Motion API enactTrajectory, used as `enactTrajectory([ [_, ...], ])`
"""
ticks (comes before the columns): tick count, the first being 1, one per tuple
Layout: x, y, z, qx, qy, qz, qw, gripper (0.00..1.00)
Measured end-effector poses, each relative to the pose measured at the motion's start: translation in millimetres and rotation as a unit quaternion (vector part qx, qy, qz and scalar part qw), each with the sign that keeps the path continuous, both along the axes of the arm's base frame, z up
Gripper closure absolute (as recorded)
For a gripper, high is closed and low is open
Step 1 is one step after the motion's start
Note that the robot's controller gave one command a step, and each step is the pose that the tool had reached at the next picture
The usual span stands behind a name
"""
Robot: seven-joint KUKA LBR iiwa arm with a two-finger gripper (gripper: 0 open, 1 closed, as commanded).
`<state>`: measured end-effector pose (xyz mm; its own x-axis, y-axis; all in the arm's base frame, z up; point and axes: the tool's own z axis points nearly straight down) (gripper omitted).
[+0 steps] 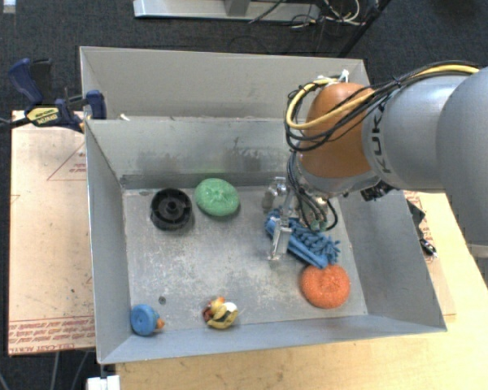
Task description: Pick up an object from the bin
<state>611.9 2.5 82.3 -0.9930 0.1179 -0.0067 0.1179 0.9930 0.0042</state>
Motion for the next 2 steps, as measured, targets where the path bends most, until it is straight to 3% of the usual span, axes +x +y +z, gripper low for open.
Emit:
enactTrajectory([
  [1, 8.4, -35.6, -4.8, 0.000, -0.0001, 0.025, 0.9997, 0.00],
  [2, 13.3, -45.2, -4.6, -0.001, -0.0018, 0.033, 0.9994, 0.00],
])
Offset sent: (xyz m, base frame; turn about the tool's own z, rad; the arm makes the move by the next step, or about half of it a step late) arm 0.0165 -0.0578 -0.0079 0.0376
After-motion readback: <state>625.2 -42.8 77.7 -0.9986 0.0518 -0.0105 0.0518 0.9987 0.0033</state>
